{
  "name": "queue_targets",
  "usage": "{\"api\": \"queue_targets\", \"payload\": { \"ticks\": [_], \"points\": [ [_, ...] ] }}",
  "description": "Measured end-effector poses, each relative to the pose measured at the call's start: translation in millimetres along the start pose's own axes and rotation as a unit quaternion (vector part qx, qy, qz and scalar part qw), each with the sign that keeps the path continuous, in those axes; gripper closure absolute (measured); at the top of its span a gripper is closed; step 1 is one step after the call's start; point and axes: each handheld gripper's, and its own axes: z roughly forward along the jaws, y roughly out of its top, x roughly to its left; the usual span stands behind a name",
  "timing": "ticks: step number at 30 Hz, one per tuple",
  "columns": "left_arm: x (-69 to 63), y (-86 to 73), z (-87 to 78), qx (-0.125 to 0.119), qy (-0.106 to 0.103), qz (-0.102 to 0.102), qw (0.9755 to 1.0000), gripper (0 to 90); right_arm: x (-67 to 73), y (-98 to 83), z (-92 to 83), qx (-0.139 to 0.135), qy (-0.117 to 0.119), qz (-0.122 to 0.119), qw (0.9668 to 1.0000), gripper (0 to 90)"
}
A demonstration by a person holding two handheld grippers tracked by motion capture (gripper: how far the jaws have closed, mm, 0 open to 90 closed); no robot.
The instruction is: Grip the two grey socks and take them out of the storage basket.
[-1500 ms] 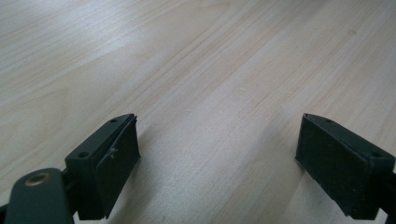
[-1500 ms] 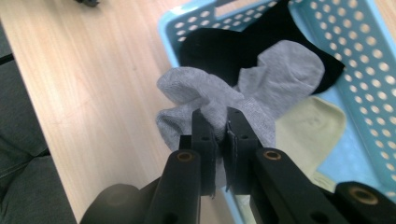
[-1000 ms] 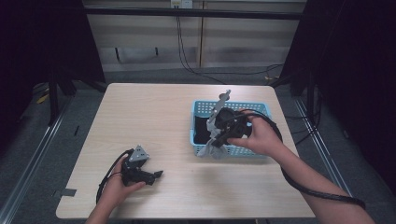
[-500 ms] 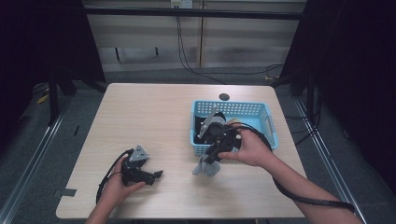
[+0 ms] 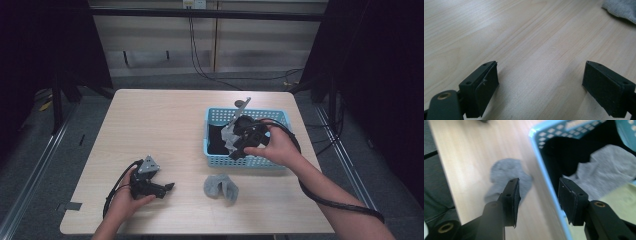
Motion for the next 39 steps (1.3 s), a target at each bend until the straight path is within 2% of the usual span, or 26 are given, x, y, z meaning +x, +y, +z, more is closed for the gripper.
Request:
{"api": "queue_targets", "payload": {
  "ticks": [1, 2, 4, 5, 6, 7, 8, 9, 15, 16, 18, 24, 31, 32, 35, 36, 39],
  "points": [
    [0.0, 0.0, 0.0, 0.0, 0.0, 0.0, 1.0, 12.5, 0.0, 0.0, 0.0, 0.0, 0.0, 0.0, 1.0, 52.0],
    [0.0, 0.0, 0.0, 0.0, 0.001, 0.0, 1.0, 12.5, -9.4, -1.9, 2.2, 0.002, -0.01, 0.012, 0.9999, 49.2],
    [0.0, 0.0, 0.0, 0.0, 0.001, 0.0, 1.0, 12.5, -18.9, -3.5, 5.5, 0.003, -0.018, 0.029, 0.9994, 47.6],
    [0.0, 0.0, 0.0, 0.0, 0.001, 0.0, 1.0, 12.5, -18.9, -3.5, 5.5, 0.003, -0.018, 0.029, 0.9994, 47.6],
    [0.0, 0.0, 0.0, 0.0, 0.0, -0.001, 1.0, 12.5, -29.2, -5.1, 10.0, 0.004, -0.025, 0.042, 0.9988, 47.5],
    [0.0, 0.0, 0.0, 0.0, 0.0, -0.001, 1.0, 12.5, -29.2, -5.1, 10.0, 0.004, -0.025, 0.042, 0.9988, 47.5],
    [0.2, 0.0, 0.0, -0.001, 0.0, 0.001, 1.0, 12.5, -37.8, -6.3, 15.8, 0.004, -0.031, 0.054, 0.9981, 46.2],
    [0.0, -0.1, 0.1, -0.001, -0.002, -0.001, 1.0, 12.5, -40.6, -6.5, 18.4, 0.005, -0.033, 0.06, 0.9976, 45.9],
    [0.0, 0.0, 0.0, 0.0, 0.001, 0.0, 1.0, 12.5, -56.7, -7.6, 36.3, 0.013, -0.047, 0.073, 0.9961, 45.2],
    [-0.1, -0.1, 0.2, -0.001, -0.003, -0.002, 1.0, 12.5, -61.4, -7.7, 41.1, 0.016, -0.048, 0.085, 0.9951, 43.4],
    [0.0, -0.2, 0.1, -0.002, -0.002, -0.003, 1.0, 12.5, -66.7, -8.5, 45.1, 0.015, -0.051, 0.089, 0.9946, 43.2],
    [0.0, -0.2, 0.0, -0.001, -0.003, 0.0, 1.0, 12.5, -79.2, -9.5, 56.4, 0.014, -0.064, 0.108, 0.9919, 39.1],
    [0.0, -0.3, -0.1, -0.001, -0.003, 0.001, 1.0, 12.5, -87.6, -10.3, 70.2, 0.013, -0.073, 0.115, 0.9906, 37.2],
    [-0.1, -0.4, -0.1, -0.001, -0.005, 0.001, 1.0, 12.5, -89.6, -10.1, 74.5, 0.013, -0.078, 0.126, 0.9889, 36.6],
    [-0.3, -0.6, -0.4, 0.0, -0.005, 0.001, 1.0, 12.5, -92.5, -10.2, 77.5, 0.014, -0.082, 0.131, 0.9879, 36.6],
    [-0.3, -0.6, -0.3, 0.0, -0.006, 0.001, 1.0, 12.5, -94.8, -10.2, 80.1, 0.012, -0.079, 0.14, 0.9868, 36.3],
    [-0.3, -0.6, -0.4, 0.0, -0.006, 0.001, 1.0, 12.5, -96.7, -10.2, 82.9, 0.013, -0.083, 0.142, 0.9863, 36.3]
  ]
}}
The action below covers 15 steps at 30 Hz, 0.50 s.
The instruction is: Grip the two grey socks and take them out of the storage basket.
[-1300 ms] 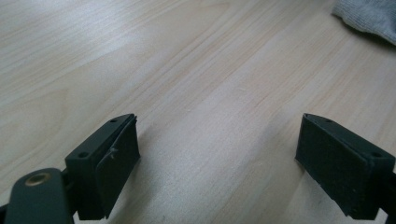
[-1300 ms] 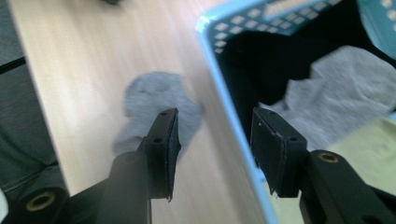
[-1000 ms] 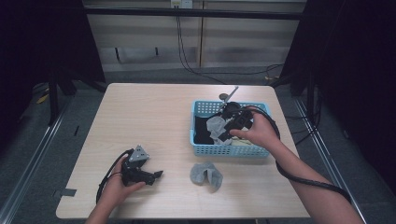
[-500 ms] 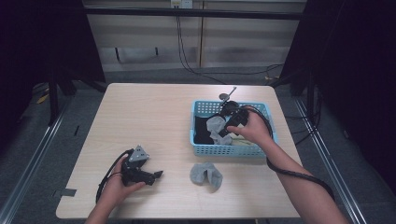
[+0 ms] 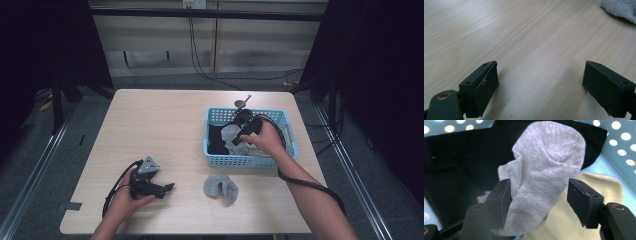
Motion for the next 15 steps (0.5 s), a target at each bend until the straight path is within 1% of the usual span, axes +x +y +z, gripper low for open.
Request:
{"api": "queue_targets", "payload": {
  "ticks": [3, 6, 7, 10, 14, 15],
  "points": [
    [0.0, -0.1, -0.1, 0.0, 0.0, 0.0, 1.0, 12.5, -0.5, 1.9, 2.7, -0.002, -0.002, 0.005, 1.0, 36.3],
    [-0.1, -0.1, -0.1, 0.0, -0.001, 0.0, 1.0, 12.5, -0.9, 2.6, 4.2, -0.002, -0.003, 0.001, 1.0, 36.3],
    [-0.1, -0.3, 0.1, -0.001, -0.001, 0.0, 1.0, 12.5, -0.3, 3.4, 5.9, 0.003, -0.005, 0.002, 1.0, 36.3],
    [-0.2, -0.3, 0.1, -0.003, 0.0, -0.002, 1.0, 12.5, 0.0, 3.8, 7.2, 0.006, -0.006, 0.006, 0.9999, 35.9],
    [-0.2, -0.2, -0.2, -0.001, 0.0, -0.001, 1.0, 12.5, -0.1, 4.1, 12.4, 0.004, 0.0, 0.004, 1.0, 35.7],
    [-0.1, -0.2, -0.1, -0.001, -0.001, -0.001, 1.0, 12.5, 1.3, 4.2, 13.2, 0.007, 0.002, 0.009, 0.9999, 35.7]
  ]
}}
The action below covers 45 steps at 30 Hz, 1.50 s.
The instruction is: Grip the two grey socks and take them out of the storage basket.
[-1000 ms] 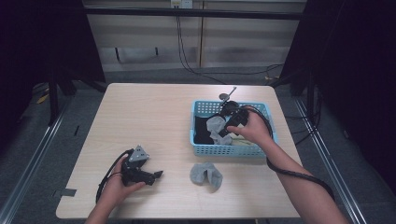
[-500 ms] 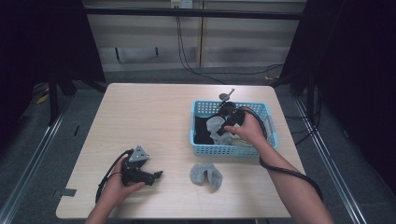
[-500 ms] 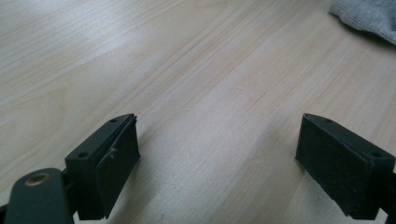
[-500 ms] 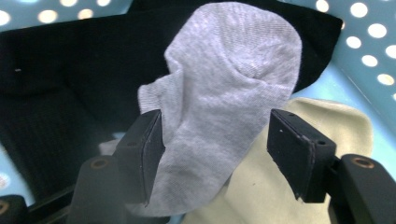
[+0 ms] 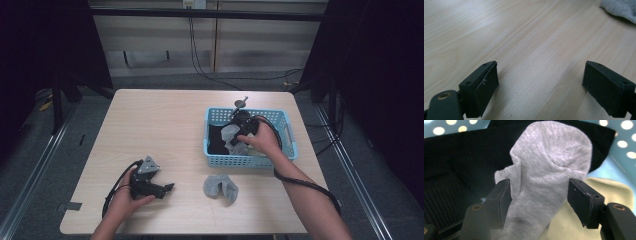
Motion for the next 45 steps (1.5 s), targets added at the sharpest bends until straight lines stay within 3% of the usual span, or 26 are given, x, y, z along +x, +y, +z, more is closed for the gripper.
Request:
{"api": "queue_targets", "payload": {
  "ticks": [7, 13, 14, 15, 18, 22, 32, 42, 43, 44, 45],
  "points": [
    [-0.2, 0.0, 0.1, -0.001, 0.001, -0.001, 1.0, 12.5, 1.5, -0.1, 5.0, -0.005, 0.006, -0.005, 1.0, 37.3],
    [0.0, 0.0, -0.1, 0.001, 0.001, 0.001, 1.0, 12.5, 4.3, -3.2, 13.2, 0.006, 0.008, -0.009, 0.9999, 46.1],
    [0.0, 0.1, -0.2, 0.002, 0.0, 0.002, 1.0, 12.5, 4.8, -3.5, 13.8, 0.005, 0.005, -0.01, 0.9999, 49.3],
    [0.0, 0.0, 0.0, 0.001, 0.001, 0.001, 1.0, 12.5, 5.3, -3.8, 13.1, 0.011, 0.0, -0.015, 0.9998, 59.5],
    [0.0, 0.0, -0.2, 0.001, 0.001, 0.001, 1.0, 12.5, 3.4, -4.8, 11.6, 0.018, 0.0, -0.02, 0.9996, 76.5],
    [0.0, 0.0, -0.1, 0.001, 0.0, 0.001, 1.0, 12.5, 2.9, -7.7, 10.9, 0.023, 0.004, -0.018, 0.9996, 87.1],
    [-0.2, 0.0, -0.1, 0.0, 0.001, -0.001, 1.0, 12.5, 3.2, -8.6, -2.0, 0.025, 0.009, -0.035, 0.999, 89.1],
    [0.0, 0.1, -0.2, 0.002, 0.0, 0.001, 1.0, 12.5, -7.0, -20.6, -21.3, 0.024, 0.005, -0.031, 0.9992, 89.3],
    [-0.1, 0.1, -0.1, 0.001, 0.001, 0.0, 1.0, 12.5, -7.6, -22.7, -23.1, 0.019, 0.006, -0.021, 0.9996, 88.6],
    [-0.1, 0.1, -0.1, 0.001, 0.001, 0.0, 1.0, 12.5, -7.1, -24.4, -24.0, 0.013, 0.007, -0.016, 0.9998, 87.2],
    [-0.2, 0.0, -0.1, 0.0, 0.001, -0.001, 1.0, 12.5, -6.3, -26.3, -22.0, 0.012, 0.007, -0.008, 0.9999, 71.0]
  ]
}}
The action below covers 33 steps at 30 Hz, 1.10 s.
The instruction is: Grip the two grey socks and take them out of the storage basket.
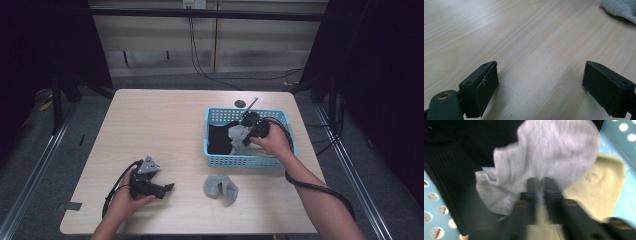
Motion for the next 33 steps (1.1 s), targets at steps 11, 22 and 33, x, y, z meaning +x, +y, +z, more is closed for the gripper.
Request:
{"api": "queue_targets", "payload": {
  "ticks": [11, 22, 33],
  "points": [
    [0.3, 0.0, -0.1, 0.001, 0.0, 0.002, 1.0, 12.5, 2.6, 10.6, 21.1, -0.008, 0.01, 0.016, 0.9998, 44.4],
    [0.2, 0.0, -0.1, 0.0, 0.0, 0.002, 1.0, 12.5, 15.9, 18.0, 27.5, 0.045, -0.006, -0.029, 0.9985, 84.7],
    [0.1, -0.1, 0.2, -0.001, 0.0, 0.001, 1.0, 12.5, 3.3, 15.2, -20.8, 0.009, 0.009, -0.024, 0.9996, 84.8]
  ]
}}
